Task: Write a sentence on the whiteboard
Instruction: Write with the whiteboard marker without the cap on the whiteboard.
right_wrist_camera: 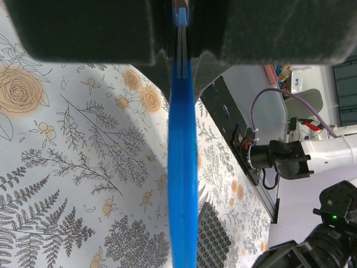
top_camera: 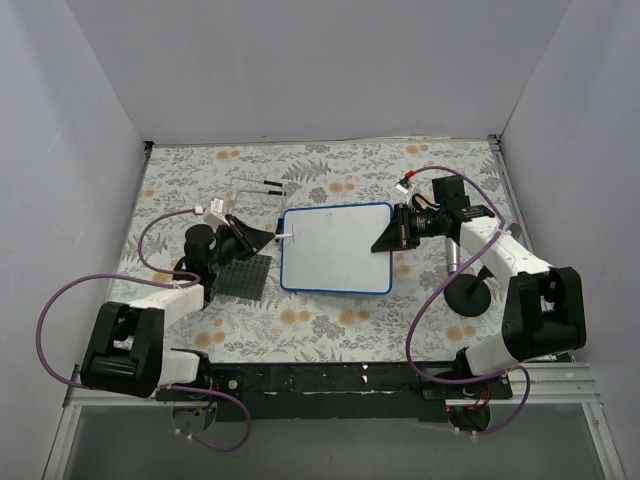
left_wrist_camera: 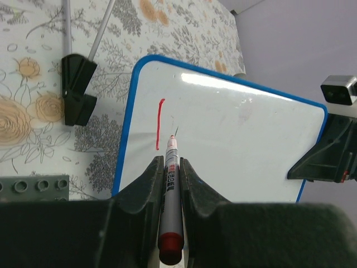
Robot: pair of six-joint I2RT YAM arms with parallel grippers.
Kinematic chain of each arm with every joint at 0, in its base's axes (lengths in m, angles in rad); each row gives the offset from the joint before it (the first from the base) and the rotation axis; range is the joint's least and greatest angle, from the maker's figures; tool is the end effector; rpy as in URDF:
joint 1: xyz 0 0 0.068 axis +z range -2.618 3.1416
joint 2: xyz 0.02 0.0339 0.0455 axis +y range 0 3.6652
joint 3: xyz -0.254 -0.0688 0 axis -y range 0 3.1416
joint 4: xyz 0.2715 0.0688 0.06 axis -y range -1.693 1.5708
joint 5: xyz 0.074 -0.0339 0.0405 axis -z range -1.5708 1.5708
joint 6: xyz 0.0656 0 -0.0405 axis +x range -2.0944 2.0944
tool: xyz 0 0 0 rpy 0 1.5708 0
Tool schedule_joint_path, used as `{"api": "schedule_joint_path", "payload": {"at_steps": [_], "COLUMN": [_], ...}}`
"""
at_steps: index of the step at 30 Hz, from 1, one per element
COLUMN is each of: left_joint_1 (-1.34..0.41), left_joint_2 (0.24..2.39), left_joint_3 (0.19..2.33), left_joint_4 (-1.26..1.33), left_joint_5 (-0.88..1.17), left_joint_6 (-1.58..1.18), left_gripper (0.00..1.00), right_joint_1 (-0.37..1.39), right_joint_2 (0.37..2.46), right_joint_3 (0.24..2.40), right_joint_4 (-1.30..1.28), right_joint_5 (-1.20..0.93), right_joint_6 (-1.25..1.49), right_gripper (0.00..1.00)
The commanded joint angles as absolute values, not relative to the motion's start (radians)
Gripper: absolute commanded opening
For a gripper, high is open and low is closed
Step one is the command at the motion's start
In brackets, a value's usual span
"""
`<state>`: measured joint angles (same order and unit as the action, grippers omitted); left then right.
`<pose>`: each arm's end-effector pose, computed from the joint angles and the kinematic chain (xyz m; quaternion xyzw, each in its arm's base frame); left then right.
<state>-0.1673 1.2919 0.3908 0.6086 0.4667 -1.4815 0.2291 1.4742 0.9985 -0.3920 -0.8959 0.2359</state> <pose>0.2836 -0.0778 0.1438 -0.3677 0.7025 -0.5521 0.2578 0.3182 0.1268 0.2076 -0.1463 0.8467 0.4672 0.2083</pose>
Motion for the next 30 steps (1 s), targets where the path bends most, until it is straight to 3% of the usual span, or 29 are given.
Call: {"api": "schedule_joint_path", "payload": {"at_steps": [1, 30], "left_joint_1": [-0.17, -0.17], "left_joint_2": [1.279, 1.447], "left_joint_3": [0.472, 0.549], "left_joint_4": [0.6, 0.624], "left_joint_5": [0.411, 0.428], "left_joint_6": [-1.482, -1.45], "left_gripper": [0.0, 0.0], "right_joint_1": [0.23, 0.23], "right_joint_2": [1.451, 1.468], "right_joint_3": [0.985, 0.991], "right_joint_4": [-0.385, -0.385], "right_joint_5": [-0.865, -0.864], "right_joint_6": [0.192, 0.19], "right_gripper": [0.01, 0.01]}}
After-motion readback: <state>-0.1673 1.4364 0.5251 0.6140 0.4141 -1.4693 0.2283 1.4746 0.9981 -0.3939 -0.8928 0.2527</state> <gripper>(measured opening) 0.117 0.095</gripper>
